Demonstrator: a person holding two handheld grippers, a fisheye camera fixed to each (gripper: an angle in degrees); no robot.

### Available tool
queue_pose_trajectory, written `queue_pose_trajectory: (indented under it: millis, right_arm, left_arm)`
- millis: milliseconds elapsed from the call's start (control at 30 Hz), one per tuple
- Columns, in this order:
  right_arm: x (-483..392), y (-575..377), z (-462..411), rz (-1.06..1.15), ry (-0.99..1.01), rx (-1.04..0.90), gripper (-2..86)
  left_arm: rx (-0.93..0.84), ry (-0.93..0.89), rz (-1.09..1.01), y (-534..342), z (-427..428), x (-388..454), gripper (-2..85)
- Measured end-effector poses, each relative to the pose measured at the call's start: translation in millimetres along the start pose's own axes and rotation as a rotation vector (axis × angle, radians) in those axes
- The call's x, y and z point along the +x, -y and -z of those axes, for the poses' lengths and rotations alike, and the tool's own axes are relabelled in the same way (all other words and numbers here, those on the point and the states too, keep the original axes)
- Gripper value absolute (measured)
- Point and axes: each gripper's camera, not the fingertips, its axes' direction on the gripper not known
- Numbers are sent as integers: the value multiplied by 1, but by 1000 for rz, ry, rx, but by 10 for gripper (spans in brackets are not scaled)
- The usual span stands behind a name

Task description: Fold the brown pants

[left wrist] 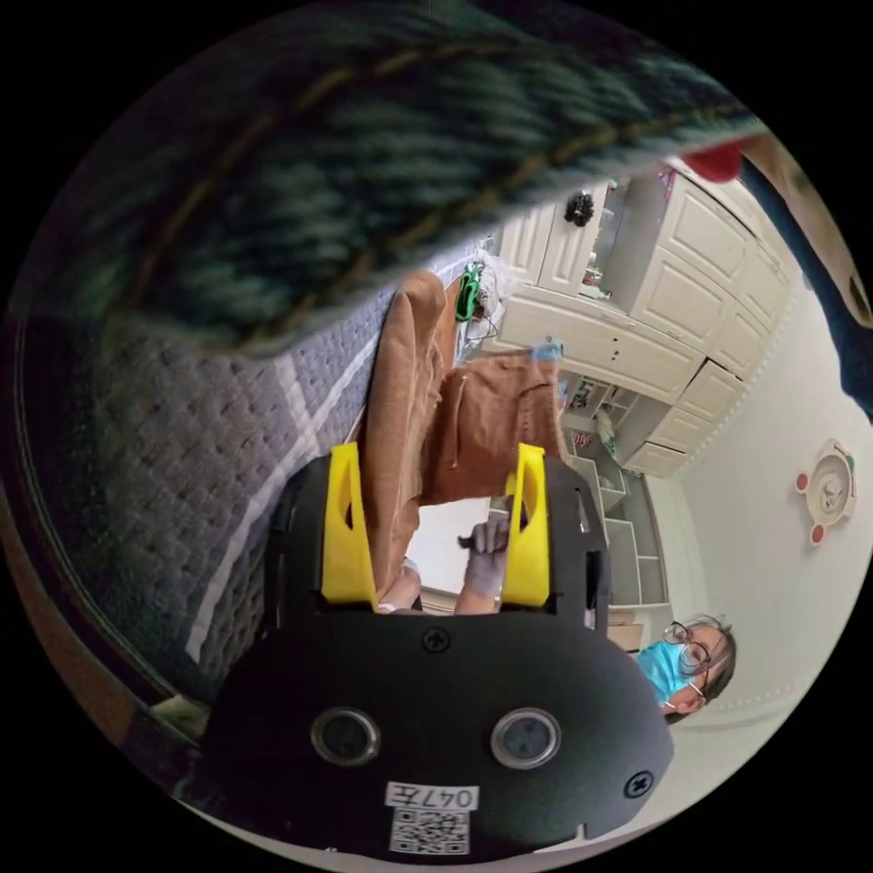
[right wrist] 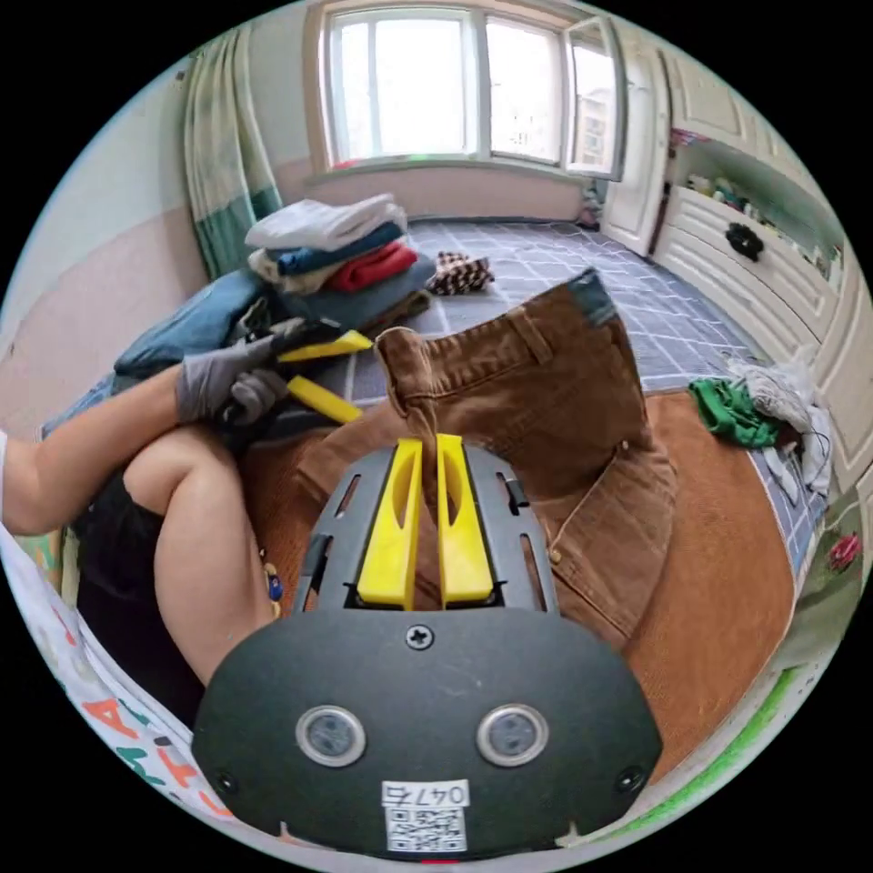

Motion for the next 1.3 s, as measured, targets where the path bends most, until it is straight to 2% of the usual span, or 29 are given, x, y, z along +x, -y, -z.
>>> queue_pose_trajectory:
  millis: [100, 267, 367, 433, 533, 600, 733, 833, 900, 933, 1000, 1133, 1200, 1300]
  right_arm:
    - [-33, -9, -60, 48, 34, -157, -2]
    - [-23, 9, -26, -7, 23, -61, -2]
    - [-34, 19, 14, 58, -90, 77, -2]
    - [-44, 18, 15, 102, -110, 87, -1]
    - [-56, 6, -19, 158, -73, -1, 12]
    - [-52, -1, -57, 164, 3, -166, 51]
    - [-15, -9, -25, 92, 152, -69, 90]
    - [56, -32, 21, -94, -1, 56, 90]
    - [141, -70, 40, -371, -97, 85, 89]
    - [163, -82, 42, -438, -88, 81, 91]
    - [236, -127, 34, -644, 24, 57, 100]
    - [290, -175, 2, -809, 240, 54, 103]
    - [305, -203, -5, -887, 369, 196, 74]
    - [322, -227, -15, -1000, 549, 272, 27]
  left_arm:
    - [2, 3, 5, 6, 3, -13, 228]
    - [5, 4, 7, 17, 7, -29, 225]
    - [7, 0, 10, 25, 8, -38, 226]
    - [8, 1, 7, 31, 10, -43, 226]
    - [8, 16, -1, 38, 10, -48, 223]
    - [-7, 42, -12, 42, 8, -48, 216]
    - [-84, 188, -70, 49, -10, -36, 194]
    - [-103, 242, -101, 55, -14, -29, 190]
    - [-113, 248, -120, 58, -13, -25, 197]
    - [-128, 276, -140, 59, -15, -20, 198]
    - [-166, 365, -177, 60, -23, -10, 190]
    - [-238, 615, -252, 65, -43, 4, 133]
    - [-255, 647, -277, 68, -44, 6, 104]
    - [-235, 631, -313, 70, -33, 11, 66]
